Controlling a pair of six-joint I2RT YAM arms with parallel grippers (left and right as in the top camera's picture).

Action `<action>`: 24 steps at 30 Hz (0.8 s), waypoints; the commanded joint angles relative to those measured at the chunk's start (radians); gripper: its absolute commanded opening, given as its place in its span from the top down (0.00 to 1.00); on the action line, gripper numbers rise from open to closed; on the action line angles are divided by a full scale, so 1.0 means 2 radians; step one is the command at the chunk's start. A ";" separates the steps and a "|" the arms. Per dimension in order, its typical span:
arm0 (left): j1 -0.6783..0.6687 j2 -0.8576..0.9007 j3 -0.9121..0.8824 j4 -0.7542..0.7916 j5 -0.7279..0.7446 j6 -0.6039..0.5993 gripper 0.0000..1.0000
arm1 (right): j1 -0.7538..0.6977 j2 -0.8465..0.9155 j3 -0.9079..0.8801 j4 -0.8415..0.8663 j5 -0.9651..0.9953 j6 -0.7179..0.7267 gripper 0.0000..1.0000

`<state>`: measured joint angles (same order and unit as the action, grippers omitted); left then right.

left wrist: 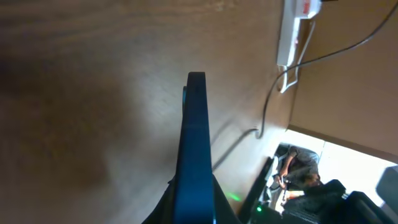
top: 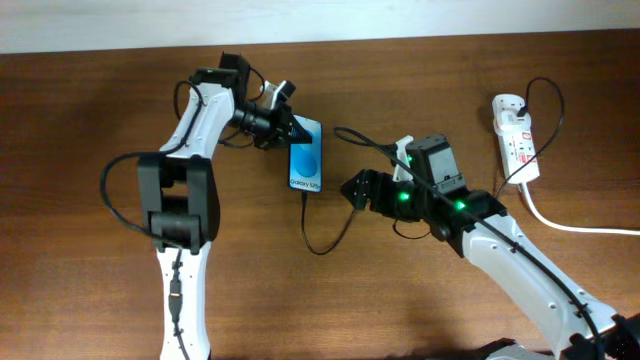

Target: Plug charger to phone and switch on socket

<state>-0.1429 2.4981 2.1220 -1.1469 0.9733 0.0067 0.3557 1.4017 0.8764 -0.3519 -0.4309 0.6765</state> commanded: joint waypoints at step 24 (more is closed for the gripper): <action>0.000 0.011 -0.001 0.053 -0.148 -0.037 0.72 | -0.001 -0.006 0.004 -0.001 0.010 -0.007 0.13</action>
<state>-0.1436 2.5137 2.1174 -1.0428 0.7307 -0.0734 0.3557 1.4017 0.8764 -0.3531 -0.4263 0.6731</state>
